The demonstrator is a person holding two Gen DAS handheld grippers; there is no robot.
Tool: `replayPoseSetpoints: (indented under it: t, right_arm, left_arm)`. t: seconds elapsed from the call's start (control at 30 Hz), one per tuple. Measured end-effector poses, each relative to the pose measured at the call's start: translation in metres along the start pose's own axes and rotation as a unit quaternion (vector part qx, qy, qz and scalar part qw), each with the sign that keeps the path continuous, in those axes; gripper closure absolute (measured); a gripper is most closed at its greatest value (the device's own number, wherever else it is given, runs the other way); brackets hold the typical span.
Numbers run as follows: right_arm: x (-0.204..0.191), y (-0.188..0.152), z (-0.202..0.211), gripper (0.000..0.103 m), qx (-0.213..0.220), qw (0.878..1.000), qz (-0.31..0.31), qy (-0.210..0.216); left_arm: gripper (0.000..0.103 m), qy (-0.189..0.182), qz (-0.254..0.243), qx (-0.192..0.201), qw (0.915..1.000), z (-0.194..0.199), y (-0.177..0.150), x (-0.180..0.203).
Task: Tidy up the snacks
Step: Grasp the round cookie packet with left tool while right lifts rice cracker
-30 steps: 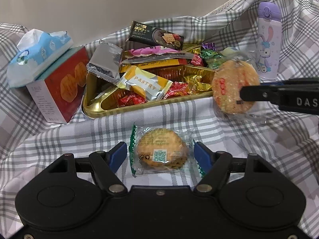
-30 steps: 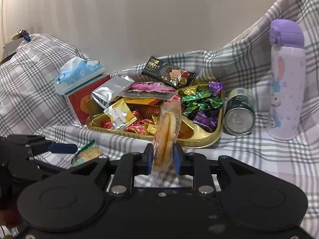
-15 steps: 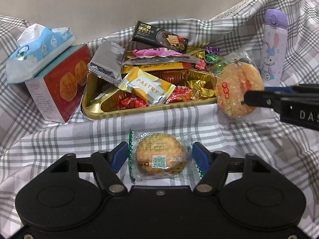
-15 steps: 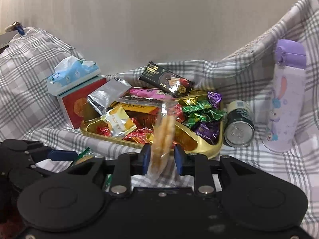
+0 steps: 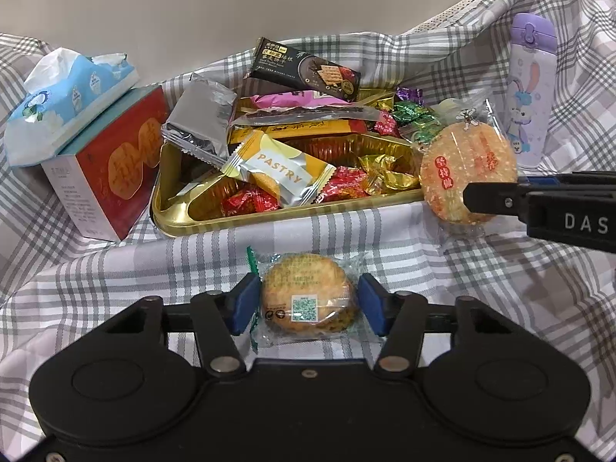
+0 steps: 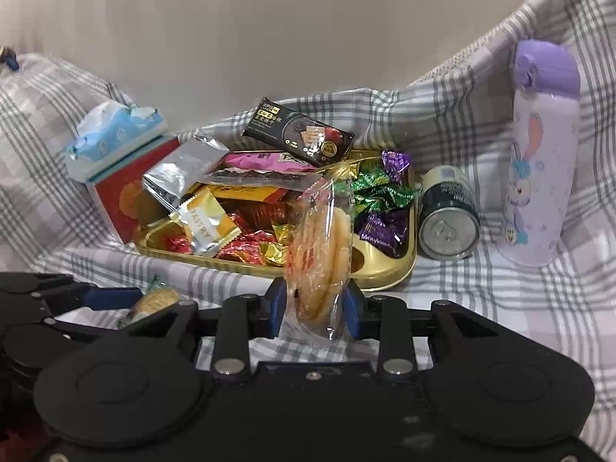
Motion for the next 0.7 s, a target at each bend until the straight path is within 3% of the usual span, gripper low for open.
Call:
replayPoseSetpoints:
  t: [0.4, 0.57, 0.7]
  right_arm:
    - [0.004, 0.009, -0.009, 0.069, 0.007, 1.000, -0.016, -0.006]
    - [0.008, 0.007, -0.008, 0.081, 0.001, 0.999, -0.035, 0.005]
    - [0.008, 0.004, 0.000, 0.082, -0.001, 0.999, -0.035, 0.006]
  left_arm:
    - [0.044, -0.018, -0.003, -0.003, 0.9998, 0.016, -0.006, 0.007]
    - [0.044, 0.001, -0.008, -0.019, 0.9998, 0.022, -0.010, 0.011]
    - [0.044, 0.009, -0.004, -0.033, 0.9994, 0.025, -0.011, 0.015]
Point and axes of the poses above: each gripper's, at about its wrist camera, not at the fingertips, and z roughly against the way its jaws point, x to its right, y to its top, the point moved 5 cm from there along -z, roughly the way its jaws point, and after that the axes turned 2 degrees about -y, right-handed, at the moved point
